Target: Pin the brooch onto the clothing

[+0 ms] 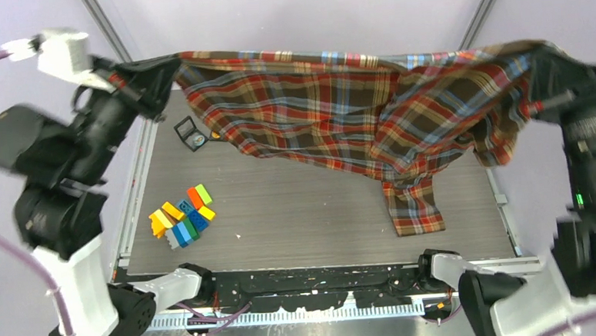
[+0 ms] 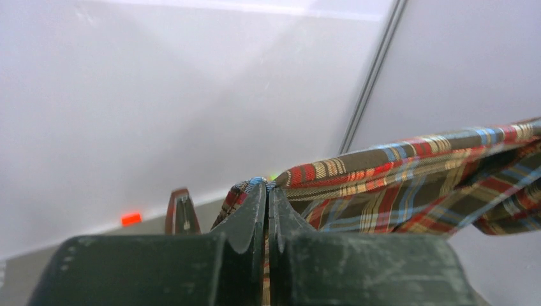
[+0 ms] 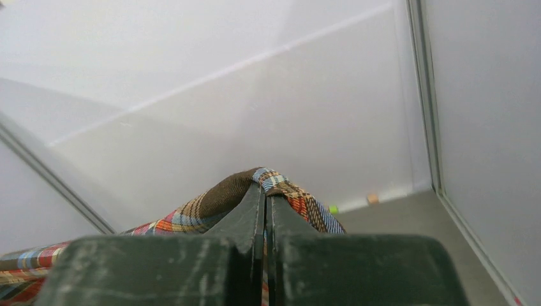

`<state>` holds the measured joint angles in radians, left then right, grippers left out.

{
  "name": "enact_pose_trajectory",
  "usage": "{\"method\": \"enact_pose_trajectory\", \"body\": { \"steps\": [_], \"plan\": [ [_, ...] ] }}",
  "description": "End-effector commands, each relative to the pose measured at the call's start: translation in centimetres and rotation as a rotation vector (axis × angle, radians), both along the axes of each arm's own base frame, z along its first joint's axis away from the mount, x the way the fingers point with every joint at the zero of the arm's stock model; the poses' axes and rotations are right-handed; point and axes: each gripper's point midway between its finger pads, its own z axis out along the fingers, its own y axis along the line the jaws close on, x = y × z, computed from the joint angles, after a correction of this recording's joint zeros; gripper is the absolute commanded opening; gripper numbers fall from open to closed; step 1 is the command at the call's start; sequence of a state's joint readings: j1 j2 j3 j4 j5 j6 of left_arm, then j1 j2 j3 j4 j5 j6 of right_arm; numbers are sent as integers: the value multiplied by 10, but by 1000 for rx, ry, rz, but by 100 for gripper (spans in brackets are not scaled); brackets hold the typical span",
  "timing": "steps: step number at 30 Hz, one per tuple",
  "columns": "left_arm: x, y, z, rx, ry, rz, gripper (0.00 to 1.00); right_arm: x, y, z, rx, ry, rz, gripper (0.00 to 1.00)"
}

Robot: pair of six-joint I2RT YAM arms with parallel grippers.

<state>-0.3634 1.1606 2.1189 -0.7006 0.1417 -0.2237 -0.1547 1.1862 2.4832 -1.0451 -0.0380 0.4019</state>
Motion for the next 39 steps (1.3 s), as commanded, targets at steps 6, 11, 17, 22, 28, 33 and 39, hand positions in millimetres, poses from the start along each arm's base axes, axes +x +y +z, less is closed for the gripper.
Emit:
{"method": "enact_pose_trajectory", "body": {
  "steps": [6, 11, 17, 22, 28, 33, 39],
  "plan": [
    [-30, 17, -1, 28, -2, 29, 0, -26, 16, 23, 13, -134, 70, 0],
    [52, -1, -76, 109, 212, 92, 0, 58, 2, -32, 82, 42, 65, 0],
    [148, -3, -154, 126, 380, 176, 0, 177, -34, -135, 183, 248, -41, 0],
    [205, 0, -143, 77, 341, 155, 0, 246, -58, -144, 207, 224, -112, 0],
    [220, -8, -58, 31, 134, 84, 0, 276, -59, -43, 177, -8, -70, 0],
    [178, -1, 20, -18, -58, 54, 0, 217, -52, 63, 99, -288, -40, 0],
    [116, -11, 17, 16, -93, -69, 0, 158, -51, 52, 28, -285, -110, 0]
  ]
}}
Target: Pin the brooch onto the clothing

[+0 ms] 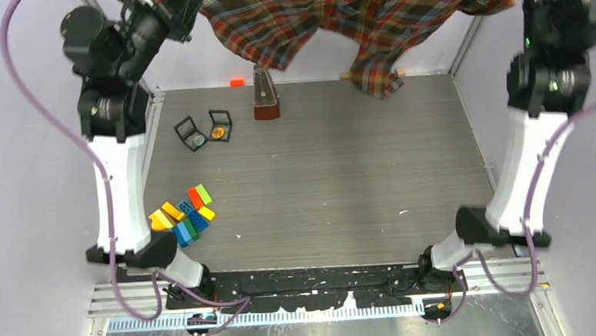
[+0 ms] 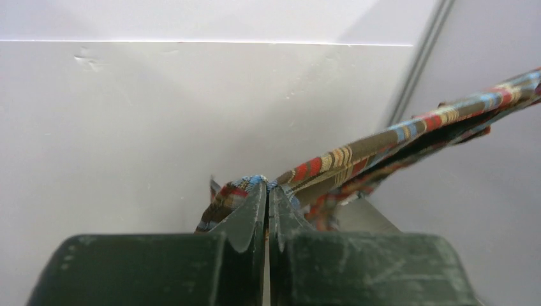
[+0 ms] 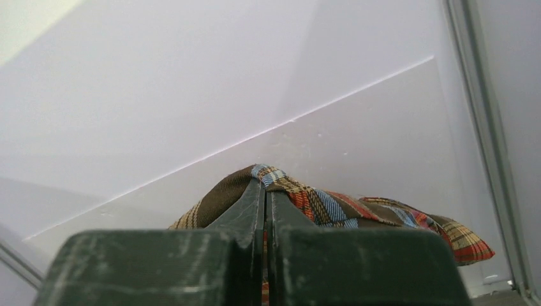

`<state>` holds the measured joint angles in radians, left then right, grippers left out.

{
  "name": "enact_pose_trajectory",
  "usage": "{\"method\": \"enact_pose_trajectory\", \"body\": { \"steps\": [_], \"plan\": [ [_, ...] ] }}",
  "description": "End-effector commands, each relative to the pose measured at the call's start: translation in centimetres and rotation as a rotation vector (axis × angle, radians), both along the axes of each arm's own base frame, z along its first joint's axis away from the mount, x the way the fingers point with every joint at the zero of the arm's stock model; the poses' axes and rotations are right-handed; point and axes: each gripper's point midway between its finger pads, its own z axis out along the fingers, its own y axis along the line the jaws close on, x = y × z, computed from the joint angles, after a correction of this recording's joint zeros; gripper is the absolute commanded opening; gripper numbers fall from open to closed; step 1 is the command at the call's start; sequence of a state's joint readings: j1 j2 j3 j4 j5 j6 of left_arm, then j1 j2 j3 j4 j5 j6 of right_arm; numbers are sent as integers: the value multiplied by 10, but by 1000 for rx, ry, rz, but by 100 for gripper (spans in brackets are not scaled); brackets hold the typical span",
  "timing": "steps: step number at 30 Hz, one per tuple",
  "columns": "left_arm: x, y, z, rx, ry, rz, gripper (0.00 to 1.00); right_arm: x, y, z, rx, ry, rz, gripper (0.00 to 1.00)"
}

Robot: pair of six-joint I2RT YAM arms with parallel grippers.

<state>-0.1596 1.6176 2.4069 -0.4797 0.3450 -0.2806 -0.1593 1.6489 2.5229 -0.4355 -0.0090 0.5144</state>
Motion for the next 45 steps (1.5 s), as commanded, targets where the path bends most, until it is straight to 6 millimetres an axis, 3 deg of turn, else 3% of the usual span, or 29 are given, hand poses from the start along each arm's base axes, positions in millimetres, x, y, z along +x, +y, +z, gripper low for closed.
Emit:
{"method": "enact_pose_trajectory", "body": {
  "steps": [1, 2, 4, 5, 6, 7, 8, 9, 11, 13, 14, 15, 16, 18, 21, 26, 29, 32, 37, 41, 45],
  "plan": [
    [-48, -1, -9, 36, -42, -75, 0, -91, -11, 20, -61, -125, -145, 0],
    [-56, -1, -25, 48, -21, -81, 0, -69, -19, -27, -40, -13, -160, 0],
    [-69, -1, -67, 64, 53, -95, 0, -84, -23, -83, 12, 85, -187, 0],
    [-73, -2, -96, 66, 116, -106, 0, -95, -24, -130, 65, 173, -200, 0],
    [-80, -4, -124, 66, 177, -122, 0, -101, -25, -153, 98, 215, -205, 0],
    [-89, -4, -150, 61, 236, -136, 0, -113, -26, -205, 174, 310, -222, 0],
    [-93, -5, -194, 53, 340, -144, 0, -121, -26, -231, 213, 355, -230, 0],
    [-103, -4, -222, 40, 407, -146, 0, -133, -23, -286, 290, 460, -234, 0],
    [-125, -2, -276, 21, 544, -145, 0, -154, -11, -349, 369, 562, -207, 0],
    [-153, 1, -323, 10, 654, -143, 0, -174, -3, -391, 444, 631, -200, 5],
    [-167, 3, -350, 10, 735, -141, 3, -187, 3, -403, 481, 649, -191, 22],
    [-180, 4, -369, 5, 797, -137, 18, -191, 10, -417, 494, 686, -161, 32],
    [-194, 6, -387, -9, 867, -130, 44, -202, 15, -428, 510, 728, -154, 56],
    [-221, 3, -404, -43, 939, -159, 85, -216, 22, -445, 522, 807, -143, 69],
    [-245, 5, -398, -82, 906, -164, 99, -227, 16, -450, 526, 816, -196, 78],
    [-246, 5, -367, -63, 838, -175, 100, -211, 19, -427, 469, 730, -133, 83],
    [-232, -5, -369, -78, 890, -229, 100, -193, 23, -426, 409, 778, -85, 85],
    [-205, -18, -372, -141, 885, -278, 100, -176, 30, -434, 378, 874, -33, 85],
    [-144, -30, -370, -241, 826, -286, 99, -138, 21, -477, 311, 1103, -33, 85],
    [-94, -37, -385, -212, 819, -232, 98, -112, -18, -505, 224, 1214, -211, 86],
    [-43, -62, -413, -167, 844, -240, 96, -84, -43, -521, 183, 1275, -318, 86]
  ]
}}
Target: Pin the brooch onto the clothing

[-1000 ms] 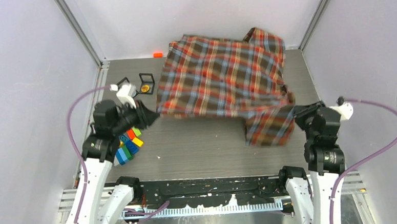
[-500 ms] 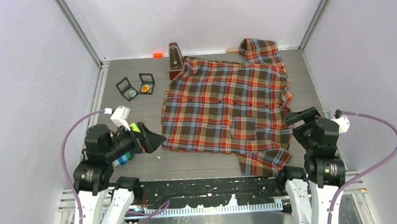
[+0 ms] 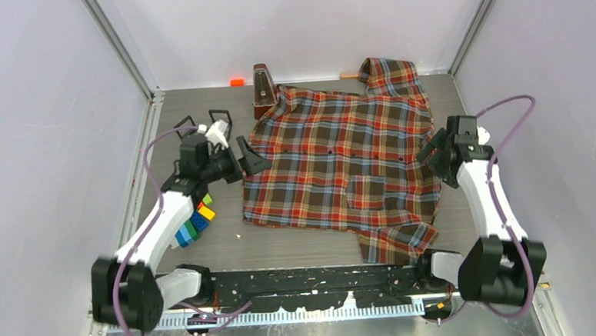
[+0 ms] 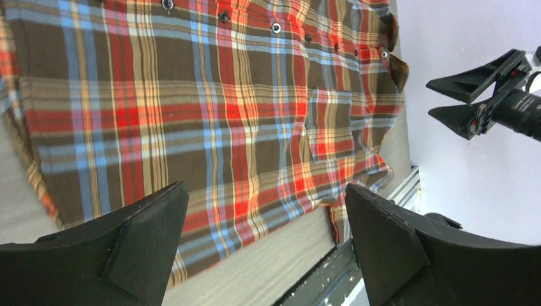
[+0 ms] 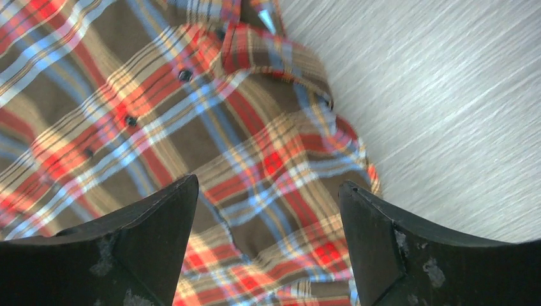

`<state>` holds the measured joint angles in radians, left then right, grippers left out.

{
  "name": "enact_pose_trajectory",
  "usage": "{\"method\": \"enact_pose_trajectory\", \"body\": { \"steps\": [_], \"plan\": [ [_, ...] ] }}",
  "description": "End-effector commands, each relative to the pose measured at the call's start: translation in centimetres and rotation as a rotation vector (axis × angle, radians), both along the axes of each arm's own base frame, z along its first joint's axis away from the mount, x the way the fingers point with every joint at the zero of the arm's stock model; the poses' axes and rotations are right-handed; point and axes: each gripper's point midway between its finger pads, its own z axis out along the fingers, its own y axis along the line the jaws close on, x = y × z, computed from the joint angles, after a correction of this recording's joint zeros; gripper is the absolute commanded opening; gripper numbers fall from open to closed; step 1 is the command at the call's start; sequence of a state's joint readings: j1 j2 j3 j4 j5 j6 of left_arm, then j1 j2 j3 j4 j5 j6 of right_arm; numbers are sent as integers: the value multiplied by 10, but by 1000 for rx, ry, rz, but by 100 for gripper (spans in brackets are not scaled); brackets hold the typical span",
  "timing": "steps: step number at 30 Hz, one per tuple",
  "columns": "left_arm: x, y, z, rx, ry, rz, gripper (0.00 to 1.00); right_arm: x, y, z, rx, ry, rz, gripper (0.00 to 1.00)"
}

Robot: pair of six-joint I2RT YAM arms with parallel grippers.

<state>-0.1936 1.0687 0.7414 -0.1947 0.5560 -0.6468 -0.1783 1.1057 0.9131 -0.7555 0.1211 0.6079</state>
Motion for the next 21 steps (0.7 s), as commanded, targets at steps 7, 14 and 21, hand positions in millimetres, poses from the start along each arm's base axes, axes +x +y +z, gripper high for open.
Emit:
{"method": "enact_pose_trajectory", "body": {
  "steps": [7, 14, 21],
  "plan": [
    [121, -70, -34, 8, -148, -81, 89, 72, -86, 2, -124, -18, -156, 78],
    [149, -77, -86, 62, -112, -77, 84, 82, -110, -48, 56, 66, -153, 62],
    [147, -67, -110, 116, -67, -61, 84, 78, -86, -93, 195, 155, -49, 61]
  ]
}}
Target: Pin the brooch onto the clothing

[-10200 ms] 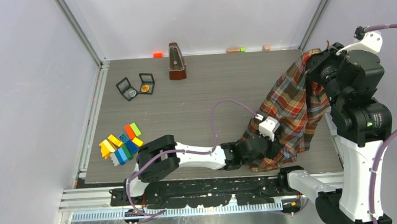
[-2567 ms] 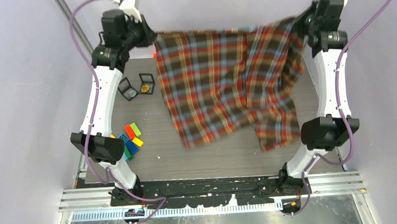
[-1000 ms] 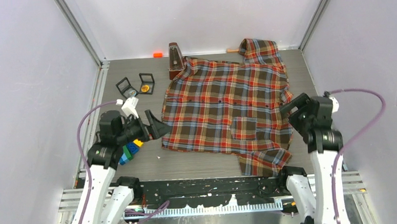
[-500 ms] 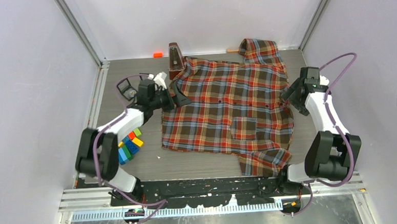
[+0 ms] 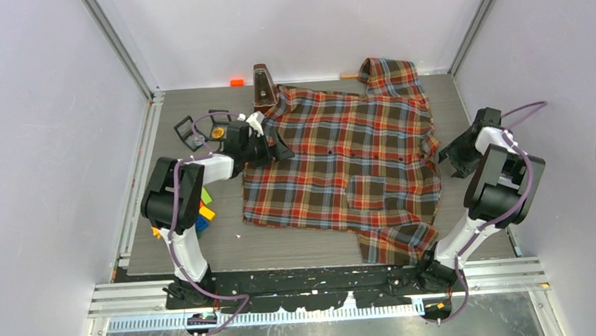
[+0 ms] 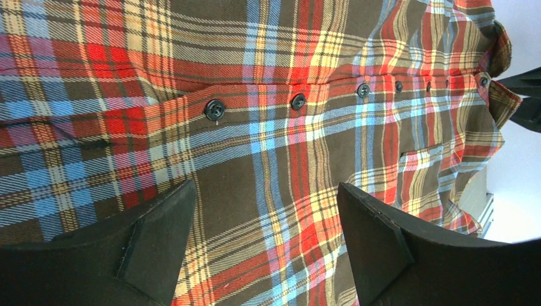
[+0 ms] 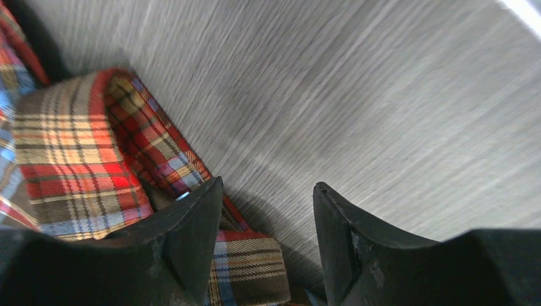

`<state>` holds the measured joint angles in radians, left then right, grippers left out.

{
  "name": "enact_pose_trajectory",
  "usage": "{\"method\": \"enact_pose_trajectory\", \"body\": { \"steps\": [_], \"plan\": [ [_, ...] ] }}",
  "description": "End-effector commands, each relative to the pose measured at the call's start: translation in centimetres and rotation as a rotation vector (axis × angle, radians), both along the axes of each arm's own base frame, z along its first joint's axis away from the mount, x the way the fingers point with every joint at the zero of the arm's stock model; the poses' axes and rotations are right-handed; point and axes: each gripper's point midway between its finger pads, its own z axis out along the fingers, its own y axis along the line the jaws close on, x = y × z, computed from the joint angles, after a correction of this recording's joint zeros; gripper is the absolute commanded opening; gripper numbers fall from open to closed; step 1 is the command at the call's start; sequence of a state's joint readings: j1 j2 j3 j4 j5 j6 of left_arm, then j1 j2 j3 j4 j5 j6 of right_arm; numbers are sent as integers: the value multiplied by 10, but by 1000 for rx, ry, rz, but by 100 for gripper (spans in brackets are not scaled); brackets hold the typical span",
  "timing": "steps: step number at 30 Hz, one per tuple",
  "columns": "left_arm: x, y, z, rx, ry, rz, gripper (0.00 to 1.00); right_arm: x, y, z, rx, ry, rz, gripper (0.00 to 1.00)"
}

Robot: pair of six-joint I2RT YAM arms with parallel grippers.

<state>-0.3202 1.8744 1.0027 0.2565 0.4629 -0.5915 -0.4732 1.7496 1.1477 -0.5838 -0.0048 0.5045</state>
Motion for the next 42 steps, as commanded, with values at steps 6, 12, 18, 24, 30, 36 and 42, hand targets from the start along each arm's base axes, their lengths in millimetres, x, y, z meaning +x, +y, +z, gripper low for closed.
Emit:
{"method": "enact_pose_trajectory", "body": {
  "steps": [6, 12, 18, 24, 30, 36, 42],
  "plan": [
    [22, 7, 4, 17, -77, 12, 84, 15, 25, 1, 106, -58, 121, 65],
    [17, 18, -6, 35, -39, 41, 84, 12, 34, -7, 87, 8, 153, 66],
    [6, 26, -10, 38, -19, 56, 84, 8, 38, -16, 53, 77, 182, 67],
    [-7, 45, -21, 52, 16, 106, 86, -3, 20, -22, -49, 169, 150, 67],
    [-36, 61, -43, 59, 72, 136, 87, -13, -8, -19, -169, 261, 103, 64],
    [-61, 77, -56, 106, 105, 163, 88, -4, -32, -4, -238, 250, 62, 63],
    [-74, 84, -58, 134, 109, 163, 88, 16, -48, -1, -263, 243, 66, 62]
  ]
}}
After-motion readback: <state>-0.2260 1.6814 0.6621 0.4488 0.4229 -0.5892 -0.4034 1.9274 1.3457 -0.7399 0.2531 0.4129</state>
